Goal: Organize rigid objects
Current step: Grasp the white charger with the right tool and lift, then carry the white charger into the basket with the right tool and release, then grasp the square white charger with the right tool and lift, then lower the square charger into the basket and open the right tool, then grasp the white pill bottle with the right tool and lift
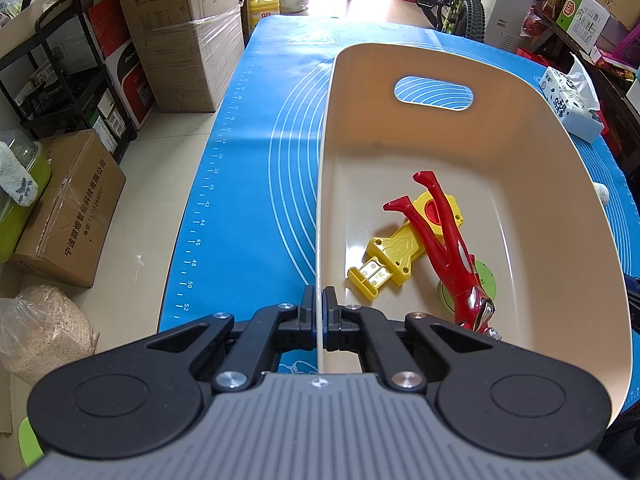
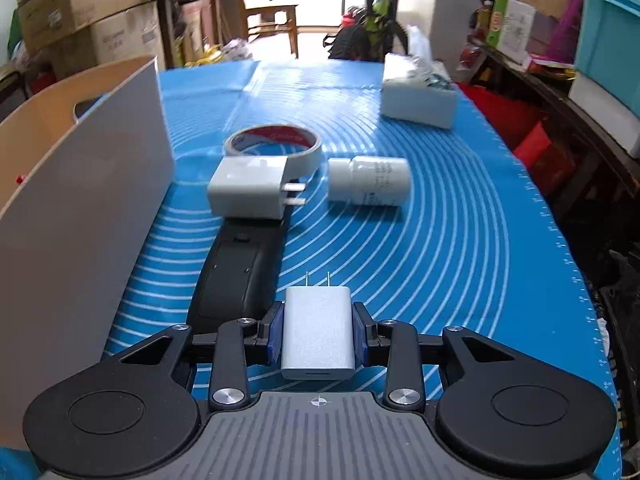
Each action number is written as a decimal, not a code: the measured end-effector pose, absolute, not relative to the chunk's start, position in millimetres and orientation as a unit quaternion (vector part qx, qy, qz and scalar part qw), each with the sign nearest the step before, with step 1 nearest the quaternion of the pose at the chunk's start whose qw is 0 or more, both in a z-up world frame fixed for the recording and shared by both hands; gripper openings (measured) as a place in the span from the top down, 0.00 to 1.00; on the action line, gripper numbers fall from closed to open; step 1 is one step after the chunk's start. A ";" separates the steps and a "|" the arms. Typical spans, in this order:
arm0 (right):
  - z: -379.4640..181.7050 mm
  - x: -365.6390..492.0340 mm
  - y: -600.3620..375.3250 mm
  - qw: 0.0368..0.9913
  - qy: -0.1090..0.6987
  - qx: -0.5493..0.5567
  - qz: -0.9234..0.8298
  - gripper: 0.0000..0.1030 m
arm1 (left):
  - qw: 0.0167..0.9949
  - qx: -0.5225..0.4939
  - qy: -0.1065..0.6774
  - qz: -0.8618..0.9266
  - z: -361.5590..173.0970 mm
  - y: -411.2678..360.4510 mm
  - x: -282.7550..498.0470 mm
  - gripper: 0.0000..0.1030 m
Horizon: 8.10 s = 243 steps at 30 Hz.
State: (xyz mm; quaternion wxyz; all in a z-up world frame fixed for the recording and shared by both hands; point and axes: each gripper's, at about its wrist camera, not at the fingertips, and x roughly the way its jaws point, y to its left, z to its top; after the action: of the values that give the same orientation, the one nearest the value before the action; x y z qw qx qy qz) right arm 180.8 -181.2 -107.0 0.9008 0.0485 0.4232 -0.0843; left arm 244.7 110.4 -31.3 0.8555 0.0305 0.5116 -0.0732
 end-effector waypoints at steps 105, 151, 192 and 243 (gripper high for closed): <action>-93.5 284.6 -158.0 0.911 0.410 -0.008 -0.050 0.22 | 0.855 0.038 0.512 -0.076 -32.2 110.0 243.3 0.96; 13.1 232.6 -42.2 0.954 0.287 -0.040 0.081 0.44 | 0.854 0.038 0.512 -0.076 -32.6 110.0 243.6 0.96; -26.2 251.9 -21.8 0.896 0.427 -0.016 0.116 0.26 | 0.854 0.039 0.513 -0.076 -32.7 109.1 243.6 0.96; -116.9 294.3 -226.0 0.898 0.426 0.013 -0.109 0.38 | 0.853 0.043 0.515 -0.077 -33.4 106.3 243.1 0.96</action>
State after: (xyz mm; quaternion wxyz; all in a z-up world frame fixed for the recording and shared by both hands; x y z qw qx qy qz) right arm 294.3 -226.0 -116.9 0.8979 0.0127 0.4264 -0.1091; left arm 243.1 106.3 -33.4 0.8527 0.0430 0.5150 -0.0770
